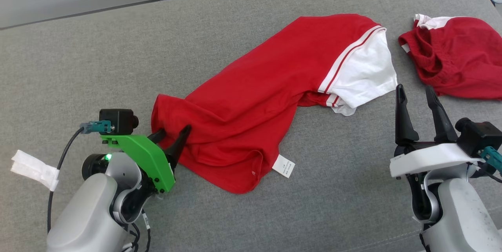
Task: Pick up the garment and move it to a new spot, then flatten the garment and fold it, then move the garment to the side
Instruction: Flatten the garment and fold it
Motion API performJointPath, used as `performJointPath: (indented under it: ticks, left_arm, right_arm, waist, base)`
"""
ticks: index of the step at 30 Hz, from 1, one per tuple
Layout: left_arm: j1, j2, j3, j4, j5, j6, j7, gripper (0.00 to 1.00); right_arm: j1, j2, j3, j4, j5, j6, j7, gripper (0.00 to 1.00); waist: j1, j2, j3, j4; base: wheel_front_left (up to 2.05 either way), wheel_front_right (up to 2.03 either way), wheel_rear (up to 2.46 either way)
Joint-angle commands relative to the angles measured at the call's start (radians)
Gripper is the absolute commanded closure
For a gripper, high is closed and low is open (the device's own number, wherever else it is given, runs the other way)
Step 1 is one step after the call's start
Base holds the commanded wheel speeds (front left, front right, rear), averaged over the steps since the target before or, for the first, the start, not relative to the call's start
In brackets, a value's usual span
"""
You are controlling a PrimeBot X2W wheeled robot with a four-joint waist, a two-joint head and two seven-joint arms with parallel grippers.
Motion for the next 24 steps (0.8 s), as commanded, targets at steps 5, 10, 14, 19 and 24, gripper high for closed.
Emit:
performJointPath:
  ticks: [5,10,14,19,24]
  left_arm:
    - [0.027,0.019,-0.009,-0.07,-0.007,0.006,0.017,0.29]
    - [0.061,0.038,-0.019,-0.154,-0.01,0.027,0.044,0.47]
    - [0.099,0.055,-0.019,-0.199,-0.023,0.044,0.066,0.35]
    - [0.127,0.068,-0.014,-0.222,-0.028,0.051,0.067,0.96]
    - [0.132,0.08,-0.009,-0.253,-0.028,0.039,0.054,1.0]
  right_arm:
    - [0.012,-0.003,-0.005,0.008,-0.01,0.0,-0.003,0.0]
    - [0.016,-0.003,-0.007,0.016,-0.013,0.0,-0.003,0.0]
    - [0.019,-0.007,-0.004,0.026,-0.014,0.0,-0.003,0.0]
    - [0.017,-0.01,0.002,0.036,-0.014,0.0,-0.003,0.0]
    - [0.023,-0.015,0.001,0.041,-0.016,0.0,-0.003,0.0]
  waist:
    - [0.0,0.0,-0.009,0.008]
    - [0.0,0.0,-0.017,0.02]
    - [0.0,0.0,-0.025,0.031]
    - [0.0,0.0,-0.033,0.041]
    - [0.0,0.0,-0.046,0.058]
  base:
    - [0.0,0.0,0.0]
    - [0.0,0.0,0.0]
    - [0.0,0.0,0.0]
    - [0.0,0.0,0.0]
    - [0.0,0.0,0.0]
